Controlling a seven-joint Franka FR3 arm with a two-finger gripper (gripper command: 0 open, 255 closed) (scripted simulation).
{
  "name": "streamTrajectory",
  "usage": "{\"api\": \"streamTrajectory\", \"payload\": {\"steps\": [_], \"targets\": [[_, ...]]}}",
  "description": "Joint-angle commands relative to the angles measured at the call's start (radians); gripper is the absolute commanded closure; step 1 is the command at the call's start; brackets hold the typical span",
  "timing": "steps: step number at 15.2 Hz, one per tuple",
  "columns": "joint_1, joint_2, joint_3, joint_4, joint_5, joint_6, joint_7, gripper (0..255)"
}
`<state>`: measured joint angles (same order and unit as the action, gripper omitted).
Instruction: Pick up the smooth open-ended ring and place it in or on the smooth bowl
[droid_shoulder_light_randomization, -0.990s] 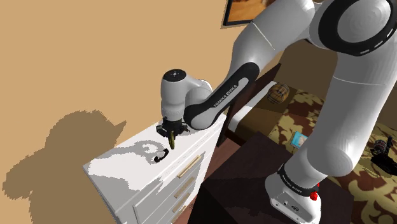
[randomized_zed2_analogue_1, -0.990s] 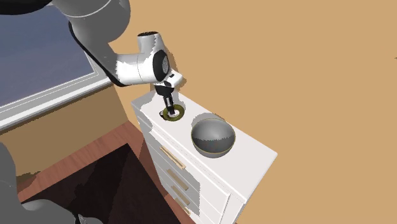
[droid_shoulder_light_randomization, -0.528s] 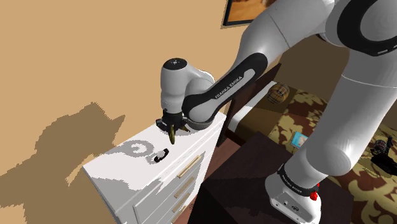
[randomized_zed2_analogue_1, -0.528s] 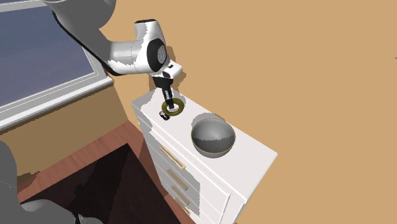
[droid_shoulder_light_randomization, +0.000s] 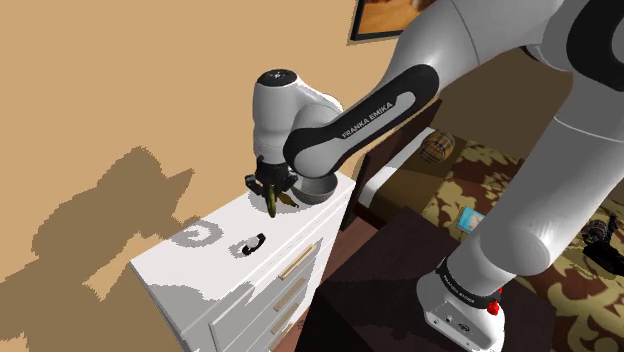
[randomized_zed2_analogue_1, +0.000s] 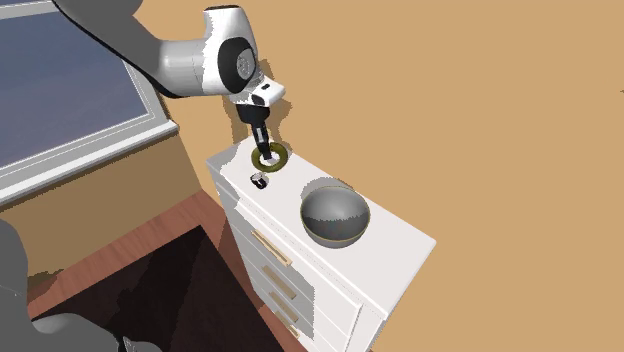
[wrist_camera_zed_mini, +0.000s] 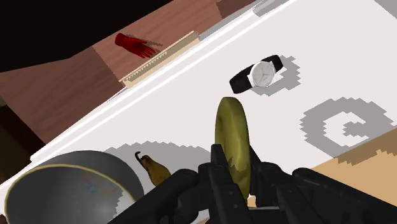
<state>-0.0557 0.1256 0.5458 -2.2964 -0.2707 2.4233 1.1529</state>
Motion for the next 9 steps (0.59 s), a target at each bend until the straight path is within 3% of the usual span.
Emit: {"api": "streamTrajectory", "payload": {"steps": [1, 9], "targets": [[-0.004, -0.021, 0.005, 0.007, 0.024, -0.023, -0.019, 255], [-0.010, -0.103, 0.015, 0.040, 0.104, -0.118, -0.083, 255]]}}
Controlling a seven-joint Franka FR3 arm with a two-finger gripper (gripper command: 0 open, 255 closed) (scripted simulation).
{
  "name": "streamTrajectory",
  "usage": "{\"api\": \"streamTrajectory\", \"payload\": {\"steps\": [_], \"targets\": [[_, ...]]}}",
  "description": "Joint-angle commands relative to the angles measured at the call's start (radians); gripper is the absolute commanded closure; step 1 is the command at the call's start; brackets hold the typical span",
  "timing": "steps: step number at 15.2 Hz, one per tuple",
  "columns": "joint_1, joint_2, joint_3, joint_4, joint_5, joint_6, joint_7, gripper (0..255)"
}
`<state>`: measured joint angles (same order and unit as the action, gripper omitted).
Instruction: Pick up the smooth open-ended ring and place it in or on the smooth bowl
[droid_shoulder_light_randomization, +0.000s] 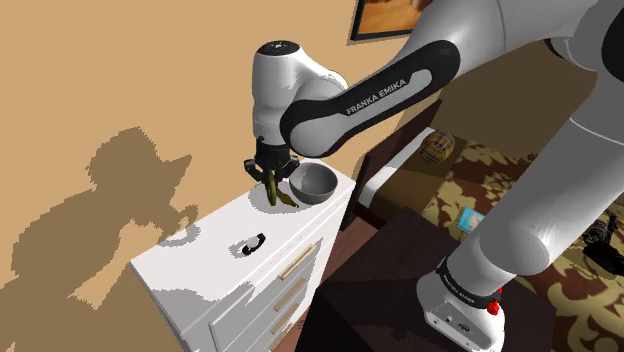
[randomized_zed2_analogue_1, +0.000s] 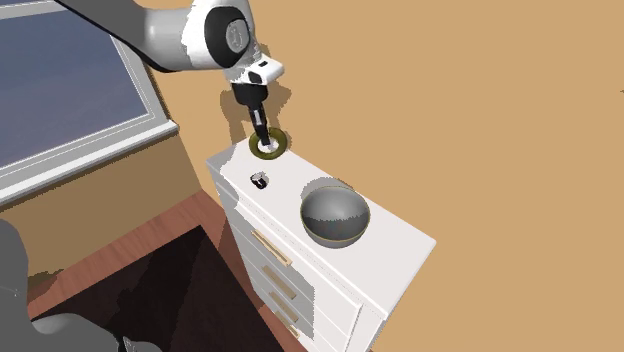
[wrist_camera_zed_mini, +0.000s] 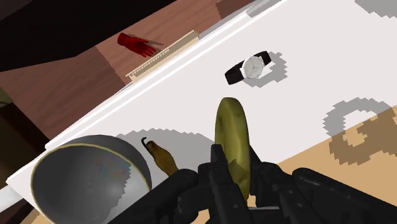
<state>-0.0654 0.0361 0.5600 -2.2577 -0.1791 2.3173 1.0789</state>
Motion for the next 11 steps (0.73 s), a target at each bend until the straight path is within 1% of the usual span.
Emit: {"api": "streamTrajectory", "payload": {"steps": [1, 3, 7, 11], "targets": [[-0.001, -0.023, 0.001, 0.006, 0.021, -0.025, -0.016, 255], [-0.001, -0.034, 0.001, 0.013, 0.030, -0.040, -0.024, 255], [-0.050, -0.090, -0.052, -0.035, 0.071, -0.027, -0.151, 255], [-0.095, -0.127, -0.110, -0.063, 0.096, -0.021, -0.271, 255]]}}
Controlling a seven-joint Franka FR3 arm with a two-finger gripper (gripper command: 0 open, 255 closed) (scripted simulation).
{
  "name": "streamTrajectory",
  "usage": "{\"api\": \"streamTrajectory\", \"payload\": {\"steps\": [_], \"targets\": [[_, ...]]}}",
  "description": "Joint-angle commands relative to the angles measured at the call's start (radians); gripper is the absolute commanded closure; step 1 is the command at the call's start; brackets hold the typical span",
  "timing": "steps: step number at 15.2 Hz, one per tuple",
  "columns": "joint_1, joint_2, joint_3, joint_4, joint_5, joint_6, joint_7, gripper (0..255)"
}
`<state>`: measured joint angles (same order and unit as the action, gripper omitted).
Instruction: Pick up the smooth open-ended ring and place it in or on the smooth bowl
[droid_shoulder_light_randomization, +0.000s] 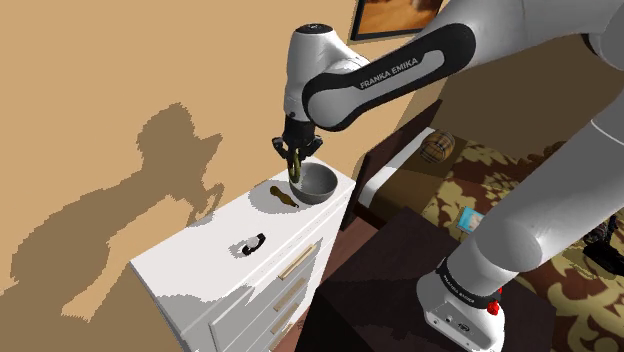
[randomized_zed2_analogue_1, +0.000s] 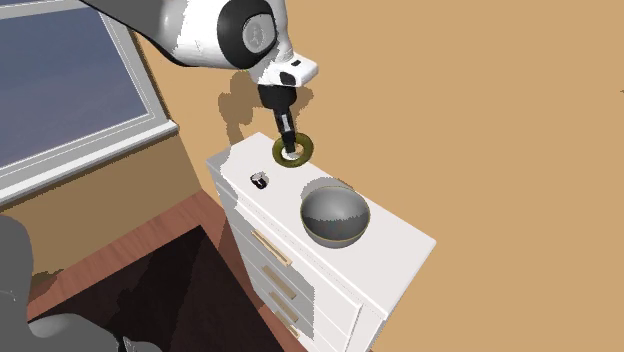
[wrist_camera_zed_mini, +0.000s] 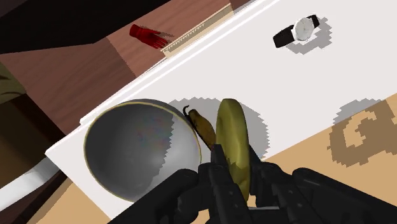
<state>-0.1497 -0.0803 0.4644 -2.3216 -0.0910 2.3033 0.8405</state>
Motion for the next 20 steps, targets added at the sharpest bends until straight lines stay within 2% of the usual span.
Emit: {"api": "streamTrajectory", "payload": {"steps": [1, 9, 20], "targets": [[-0.022, -0.016, -0.029, -0.004, 0.011, -0.007, -0.062, 255], [-0.119, -0.025, -0.157, 0.009, 0.021, -0.010, -0.292, 255], [-0.123, 0.070, -0.152, -0.052, -0.035, 0.138, -0.243, 255]]}}
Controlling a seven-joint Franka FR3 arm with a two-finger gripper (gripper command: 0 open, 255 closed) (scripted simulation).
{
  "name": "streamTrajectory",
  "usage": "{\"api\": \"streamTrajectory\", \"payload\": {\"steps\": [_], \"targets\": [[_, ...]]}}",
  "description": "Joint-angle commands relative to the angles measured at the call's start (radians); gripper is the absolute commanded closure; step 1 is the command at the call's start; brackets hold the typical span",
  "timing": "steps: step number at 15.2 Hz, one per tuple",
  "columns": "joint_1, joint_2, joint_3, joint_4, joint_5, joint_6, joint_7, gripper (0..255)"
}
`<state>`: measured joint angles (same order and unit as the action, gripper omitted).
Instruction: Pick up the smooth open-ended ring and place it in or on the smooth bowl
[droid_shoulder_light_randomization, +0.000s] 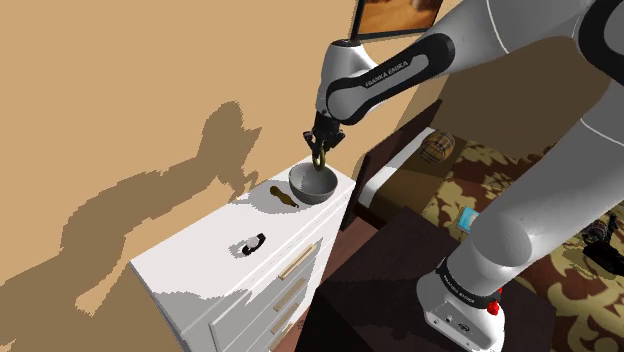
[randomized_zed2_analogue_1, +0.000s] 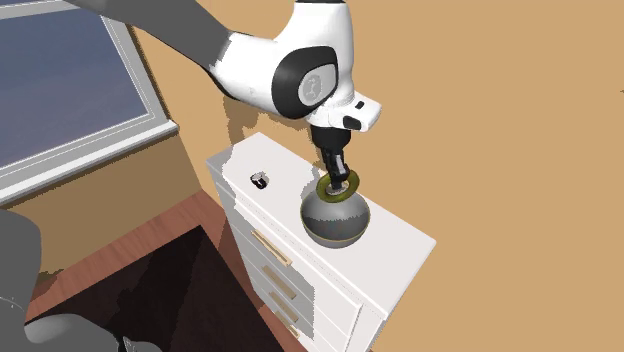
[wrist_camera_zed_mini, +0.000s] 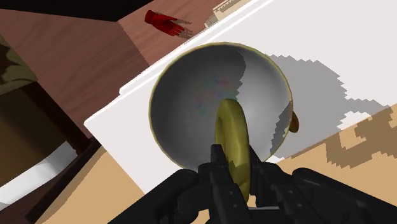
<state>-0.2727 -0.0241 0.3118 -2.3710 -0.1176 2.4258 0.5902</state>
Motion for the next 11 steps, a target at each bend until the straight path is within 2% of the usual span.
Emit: {"api": "streamTrajectory", "payload": {"steps": [1, 7, 11], "targets": [[-0.001, 0.024, 0.000, -0.006, -0.015, 0.029, 0.013, 255], [-0.001, 0.085, -0.004, -0.025, -0.061, 0.104, 0.050, 255], [-0.001, 0.085, -0.004, -0.025, -0.061, 0.104, 0.050, 255]]}}
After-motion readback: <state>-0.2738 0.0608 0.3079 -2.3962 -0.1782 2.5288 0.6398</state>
